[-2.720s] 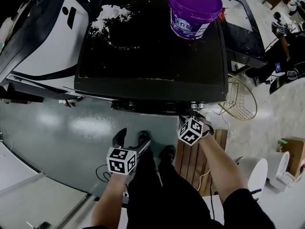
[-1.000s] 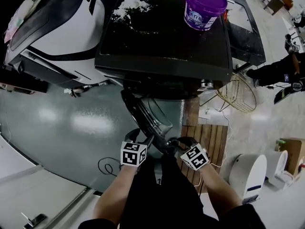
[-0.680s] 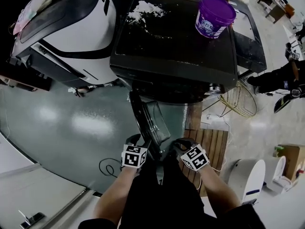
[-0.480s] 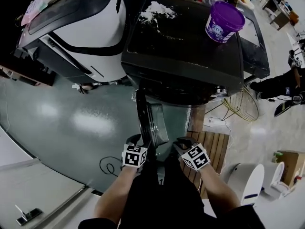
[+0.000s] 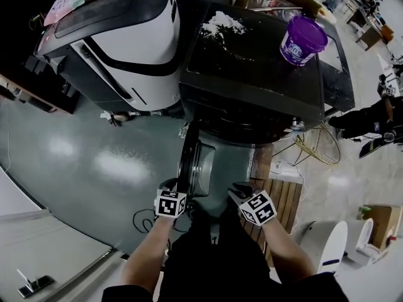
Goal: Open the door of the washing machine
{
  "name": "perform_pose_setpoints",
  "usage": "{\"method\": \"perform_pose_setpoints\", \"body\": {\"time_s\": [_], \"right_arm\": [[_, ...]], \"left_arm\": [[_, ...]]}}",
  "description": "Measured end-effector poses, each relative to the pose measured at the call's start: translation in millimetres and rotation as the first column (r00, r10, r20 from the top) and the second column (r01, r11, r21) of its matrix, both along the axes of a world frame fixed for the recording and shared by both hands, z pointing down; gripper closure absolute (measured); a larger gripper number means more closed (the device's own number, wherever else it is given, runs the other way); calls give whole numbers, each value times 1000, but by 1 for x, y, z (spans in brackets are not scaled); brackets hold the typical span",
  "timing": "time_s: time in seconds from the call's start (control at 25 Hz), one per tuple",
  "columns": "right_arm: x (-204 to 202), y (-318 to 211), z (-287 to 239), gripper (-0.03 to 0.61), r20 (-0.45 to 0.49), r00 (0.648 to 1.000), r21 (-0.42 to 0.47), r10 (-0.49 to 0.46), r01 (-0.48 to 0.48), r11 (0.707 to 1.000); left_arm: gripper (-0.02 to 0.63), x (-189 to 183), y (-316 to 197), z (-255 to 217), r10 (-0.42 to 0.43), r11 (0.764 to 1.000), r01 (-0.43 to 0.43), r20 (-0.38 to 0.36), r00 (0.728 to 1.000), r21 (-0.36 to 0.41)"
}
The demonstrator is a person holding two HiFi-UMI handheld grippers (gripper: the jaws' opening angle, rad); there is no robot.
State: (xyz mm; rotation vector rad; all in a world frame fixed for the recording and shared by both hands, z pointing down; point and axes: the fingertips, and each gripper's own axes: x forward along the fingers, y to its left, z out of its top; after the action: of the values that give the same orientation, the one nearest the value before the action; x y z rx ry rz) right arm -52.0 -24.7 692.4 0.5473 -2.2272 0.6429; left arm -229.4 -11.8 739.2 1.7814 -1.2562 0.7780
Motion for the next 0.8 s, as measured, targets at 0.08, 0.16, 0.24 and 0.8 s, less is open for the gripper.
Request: {"method": "perform_pose_setpoints", "body": {"time_s": [0.08,0.16,0.24,0.8], "right_arm": [[-3,0,-3,476,-3,1000,6,12,-12,1000],[-5,0,-6,477,-9,1000,12,25,-25,1000],[-7,-1,-9,477,-10,999,21,39,-39,999],[-9,-32,-47,485,19,986,3,166,-166,986]], "left_arm": [[396,-12,0,1,4,1000,-4,8,1000,3],[396,-24,-1,2,5,1000,-5,15,1000,3],[396,-35,-2,2,7,1000,-7,24,1000,7],[396,-87,-44,-6,10,999,-12,45,999,45]]}}
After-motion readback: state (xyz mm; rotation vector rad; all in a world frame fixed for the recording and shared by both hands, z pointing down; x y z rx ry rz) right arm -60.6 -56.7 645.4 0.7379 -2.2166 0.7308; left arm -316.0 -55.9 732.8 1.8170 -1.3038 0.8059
